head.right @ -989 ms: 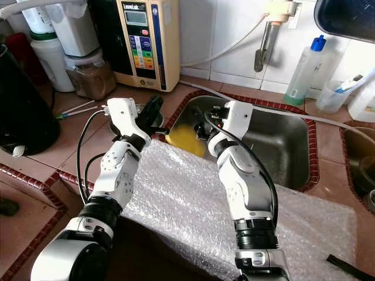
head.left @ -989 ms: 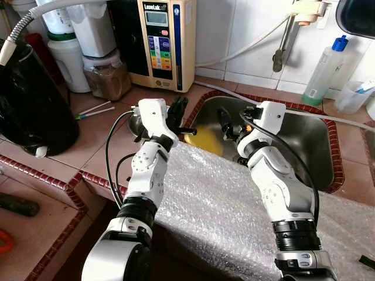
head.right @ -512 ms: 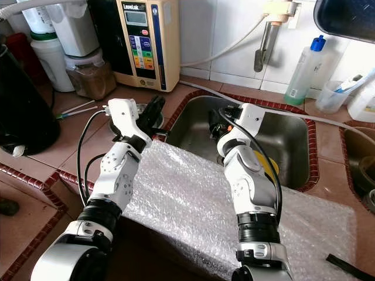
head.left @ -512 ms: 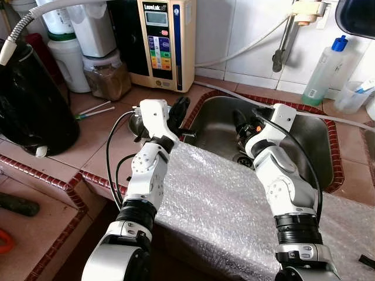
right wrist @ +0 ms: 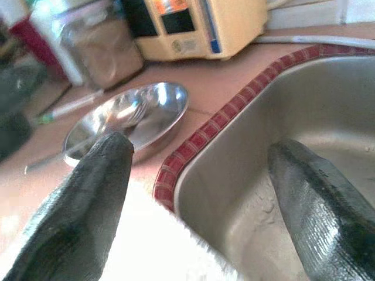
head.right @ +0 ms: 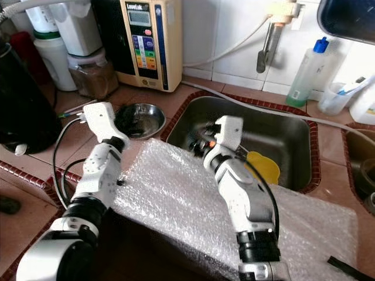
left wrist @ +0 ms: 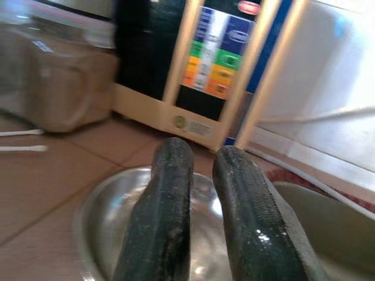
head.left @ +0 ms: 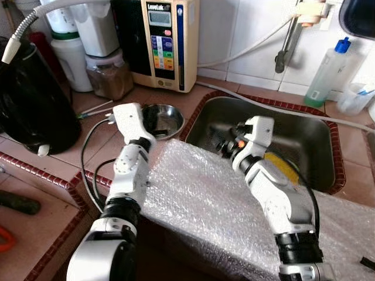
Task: Kitchen organization
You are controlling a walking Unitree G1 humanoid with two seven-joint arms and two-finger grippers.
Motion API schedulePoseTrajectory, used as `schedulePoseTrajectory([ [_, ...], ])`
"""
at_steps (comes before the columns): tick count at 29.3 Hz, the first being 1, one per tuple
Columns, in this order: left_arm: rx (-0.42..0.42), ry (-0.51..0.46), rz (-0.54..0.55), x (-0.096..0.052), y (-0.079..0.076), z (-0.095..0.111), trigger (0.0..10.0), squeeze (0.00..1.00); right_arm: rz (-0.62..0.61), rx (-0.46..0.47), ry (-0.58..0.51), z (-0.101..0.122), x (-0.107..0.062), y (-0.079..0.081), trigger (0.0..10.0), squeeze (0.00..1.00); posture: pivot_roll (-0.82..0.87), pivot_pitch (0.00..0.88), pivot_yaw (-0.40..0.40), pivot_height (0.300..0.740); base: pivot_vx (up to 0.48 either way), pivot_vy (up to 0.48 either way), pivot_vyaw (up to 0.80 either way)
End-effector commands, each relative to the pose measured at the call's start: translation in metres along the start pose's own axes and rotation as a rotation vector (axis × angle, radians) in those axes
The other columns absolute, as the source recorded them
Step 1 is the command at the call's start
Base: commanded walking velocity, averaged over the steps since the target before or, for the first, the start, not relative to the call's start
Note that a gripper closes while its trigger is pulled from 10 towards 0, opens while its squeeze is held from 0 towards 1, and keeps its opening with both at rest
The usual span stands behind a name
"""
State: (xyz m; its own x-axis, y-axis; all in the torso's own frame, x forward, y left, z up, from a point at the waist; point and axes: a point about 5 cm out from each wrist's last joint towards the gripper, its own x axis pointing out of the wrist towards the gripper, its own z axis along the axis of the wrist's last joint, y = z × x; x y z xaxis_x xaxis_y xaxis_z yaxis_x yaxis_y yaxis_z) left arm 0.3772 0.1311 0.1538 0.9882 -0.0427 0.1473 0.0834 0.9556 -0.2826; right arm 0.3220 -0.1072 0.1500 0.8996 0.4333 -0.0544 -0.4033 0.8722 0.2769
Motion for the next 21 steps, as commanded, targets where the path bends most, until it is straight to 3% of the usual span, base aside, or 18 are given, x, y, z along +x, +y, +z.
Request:
schedulePoseTrajectory([
  [1,0.017,0.017,0.026,0.001,0.004,0.000,10.0,1.00,0.018,-0.039,-0.007,0.004,-0.003,0.002,10.0,1.00,-0.06,0.000,0.022,0.740,0.000,0.000,0.00],
  [7,0.077,0.084,0.109,0.000,0.017,-0.007,10.0,1.00,0.015,-0.042,0.001,0.001,-0.005,0.003,10.0,1.00,-0.06,0.000,0.022,0.740,0.000,0.000,0.00],
  [9,0.134,0.164,0.145,0.005,0.022,-0.009,10.0,1.00,0.027,-0.049,0.006,-0.001,-0.007,0.007,10.0,1.00,-0.06,0.000,0.024,0.740,0.000,0.000,0.00],
  [13,0.153,0.221,0.165,0.011,0.026,-0.006,10.0,1.00,0.046,-0.059,0.011,-0.003,-0.008,0.011,10.0,1.00,-0.06,0.000,0.028,0.740,0.000,0.000,0.00],
  [17,0.158,0.202,0.163,0.016,0.023,0.000,10.0,1.00,0.043,-0.060,0.015,-0.005,-0.010,0.011,10.0,1.00,-0.07,0.000,0.036,0.740,0.000,0.000,0.00],
  [21,0.140,0.286,0.149,0.013,0.018,-0.012,10.0,1.00,0.043,-0.058,0.016,-0.005,-0.011,0.011,10.0,1.00,-0.08,0.000,0.036,0.740,0.000,0.000,0.00],
])
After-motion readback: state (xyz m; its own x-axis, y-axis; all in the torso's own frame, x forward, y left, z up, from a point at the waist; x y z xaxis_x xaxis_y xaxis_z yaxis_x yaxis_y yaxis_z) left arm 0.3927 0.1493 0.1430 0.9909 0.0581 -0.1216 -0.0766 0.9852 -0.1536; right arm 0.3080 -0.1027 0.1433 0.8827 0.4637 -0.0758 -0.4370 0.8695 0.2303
